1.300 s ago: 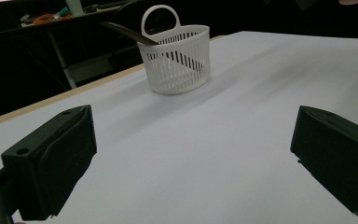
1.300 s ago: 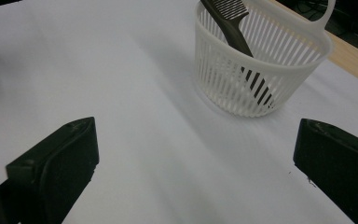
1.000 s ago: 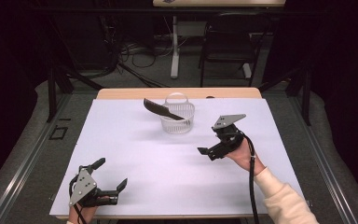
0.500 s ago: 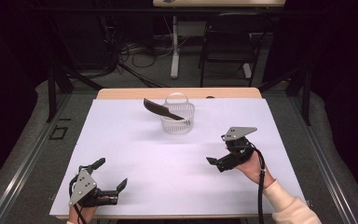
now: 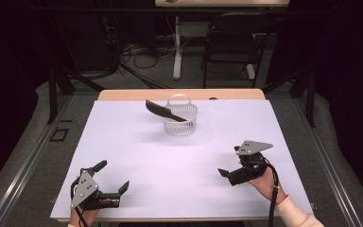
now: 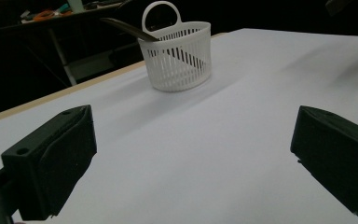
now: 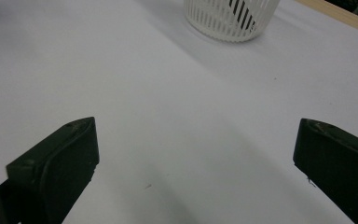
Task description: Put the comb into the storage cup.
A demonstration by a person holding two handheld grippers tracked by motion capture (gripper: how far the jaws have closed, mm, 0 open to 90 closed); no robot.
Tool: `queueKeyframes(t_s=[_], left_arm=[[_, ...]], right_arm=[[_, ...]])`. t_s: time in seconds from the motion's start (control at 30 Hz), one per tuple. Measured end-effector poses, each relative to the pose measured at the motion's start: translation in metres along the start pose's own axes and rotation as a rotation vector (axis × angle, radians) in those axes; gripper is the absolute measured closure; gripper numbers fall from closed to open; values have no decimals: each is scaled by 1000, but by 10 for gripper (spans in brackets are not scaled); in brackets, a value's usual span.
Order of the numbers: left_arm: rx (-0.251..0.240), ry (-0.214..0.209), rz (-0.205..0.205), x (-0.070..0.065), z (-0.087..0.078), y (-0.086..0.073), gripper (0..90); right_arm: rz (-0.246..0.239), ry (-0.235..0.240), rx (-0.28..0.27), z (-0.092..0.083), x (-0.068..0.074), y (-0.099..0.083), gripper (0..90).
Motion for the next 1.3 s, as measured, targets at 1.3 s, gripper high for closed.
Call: queueKeyframes(t_s=[1.3], left_arm=[[24,8,0,0,3,-2,2]], right_arm=[[11,-125,-84,-32,10,-57,0]])
Point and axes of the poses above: each handheld gripper's, and its own axes: z roughly forward along the jaws, y roughly out of its top, x roughly to its left, the point moved 2 cm from there along z, roughly forward along the jaws, and after that the axes turned 5 degrees about x, right-handed, at the moved point
